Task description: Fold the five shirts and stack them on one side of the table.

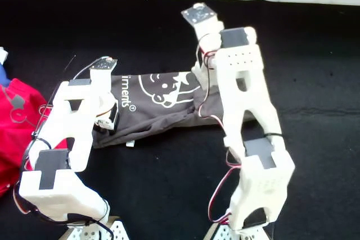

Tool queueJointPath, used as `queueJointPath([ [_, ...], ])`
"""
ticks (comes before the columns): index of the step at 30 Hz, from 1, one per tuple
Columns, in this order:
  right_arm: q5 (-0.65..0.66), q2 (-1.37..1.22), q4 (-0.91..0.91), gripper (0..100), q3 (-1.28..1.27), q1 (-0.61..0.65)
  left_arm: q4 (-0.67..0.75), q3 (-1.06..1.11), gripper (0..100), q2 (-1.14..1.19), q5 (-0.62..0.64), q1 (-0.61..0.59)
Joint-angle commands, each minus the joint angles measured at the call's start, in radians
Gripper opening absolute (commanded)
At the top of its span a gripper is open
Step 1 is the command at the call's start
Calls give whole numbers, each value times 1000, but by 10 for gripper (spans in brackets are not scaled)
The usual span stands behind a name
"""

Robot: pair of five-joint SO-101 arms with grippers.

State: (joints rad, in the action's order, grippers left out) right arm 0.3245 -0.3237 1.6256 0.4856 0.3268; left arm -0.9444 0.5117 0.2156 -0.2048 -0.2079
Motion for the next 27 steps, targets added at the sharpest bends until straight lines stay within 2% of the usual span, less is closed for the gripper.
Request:
queueJointPath([
  [1, -8, 58, 54, 5, 24, 5, 48, 2, 87, -1, 5, -7],
  [9, -6, 223, 134, 5, -24, -45, 48, 2, 87, -15, 5, -12],
  [13, -5, 360, 117, 5, -232, -91, 44, 27, 87, -117, 9, -22],
  [18, -5, 506, 8, 5, -555, -171, -100, 28, 91, -375, 114, -25],
  [21, -5, 605, -58, 5, -727, -217, -132, 38, 96, -478, 152, -54],
  [27, -5, 803, -130, 5, -995, -246, -61, 36, 256, -452, 161, -185],
])
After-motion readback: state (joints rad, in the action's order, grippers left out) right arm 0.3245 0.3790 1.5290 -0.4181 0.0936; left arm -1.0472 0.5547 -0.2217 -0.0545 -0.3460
